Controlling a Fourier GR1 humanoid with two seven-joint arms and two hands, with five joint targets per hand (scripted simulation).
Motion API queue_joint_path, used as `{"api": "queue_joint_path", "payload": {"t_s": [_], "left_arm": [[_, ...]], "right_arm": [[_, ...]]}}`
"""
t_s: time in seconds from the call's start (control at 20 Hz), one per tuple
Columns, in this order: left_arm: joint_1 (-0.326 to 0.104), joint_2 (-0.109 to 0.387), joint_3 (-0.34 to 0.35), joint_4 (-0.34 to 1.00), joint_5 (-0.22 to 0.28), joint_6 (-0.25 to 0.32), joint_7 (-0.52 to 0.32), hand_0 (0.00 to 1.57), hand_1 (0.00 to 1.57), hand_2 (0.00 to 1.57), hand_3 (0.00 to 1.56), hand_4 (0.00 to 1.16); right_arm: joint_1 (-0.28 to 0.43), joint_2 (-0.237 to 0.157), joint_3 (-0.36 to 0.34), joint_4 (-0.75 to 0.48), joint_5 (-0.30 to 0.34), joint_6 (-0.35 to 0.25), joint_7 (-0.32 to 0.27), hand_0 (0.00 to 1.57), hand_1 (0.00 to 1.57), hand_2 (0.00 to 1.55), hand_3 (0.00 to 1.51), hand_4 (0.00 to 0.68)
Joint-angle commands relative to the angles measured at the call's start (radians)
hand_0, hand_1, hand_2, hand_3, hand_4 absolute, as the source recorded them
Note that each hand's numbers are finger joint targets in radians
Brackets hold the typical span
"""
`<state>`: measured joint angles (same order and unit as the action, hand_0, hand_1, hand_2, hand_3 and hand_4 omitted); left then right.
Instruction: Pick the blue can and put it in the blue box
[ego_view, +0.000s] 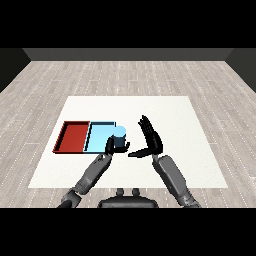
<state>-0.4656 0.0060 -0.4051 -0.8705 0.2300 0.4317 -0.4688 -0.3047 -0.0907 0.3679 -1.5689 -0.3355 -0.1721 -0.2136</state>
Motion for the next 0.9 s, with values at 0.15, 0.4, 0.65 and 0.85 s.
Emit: {"api": "queue_joint_path", "payload": {"t_s": [0.15, 0.4, 0.65, 0.85], "left_arm": [[-0.036, 0.055, 0.057, 0.002, -0.030, -0.015, 0.055, 1.57, 1.57, 1.57, 1.49, 1.12], [-0.033, 0.107, 0.097, 0.017, -0.061, -0.007, 0.110, 1.57, 1.57, 1.57, 1.50, 1.13], [-0.044, 0.214, 0.199, 0.109, -0.035, -0.018, 0.163, 1.57, 1.57, 1.57, 1.50, 1.12], [-0.085, 0.283, 0.268, 0.234, -0.005, -0.084, 0.214, 1.57, 1.57, 1.57, 1.50, 1.09]], "right_arm": [[0.206, -0.080, -0.111, -0.248, -0.070, 0.013, 0.011, 0.00, 0.00, 0.00, 0.00, 0.000], [0.221, -0.110, -0.234, -0.223, -0.095, 0.046, -0.038, 0.00, 0.00, 0.00, 0.00, 0.000], [0.274, -0.127, -0.266, -0.176, -0.105, 0.095, -0.072, 0.00, 0.00, 0.00, 0.00, 0.000], [0.249, -0.148, -0.294, -0.239, -0.103, 0.059, 0.000, 0.00, 0.00, 0.00, 0.00, 0.000]]}}
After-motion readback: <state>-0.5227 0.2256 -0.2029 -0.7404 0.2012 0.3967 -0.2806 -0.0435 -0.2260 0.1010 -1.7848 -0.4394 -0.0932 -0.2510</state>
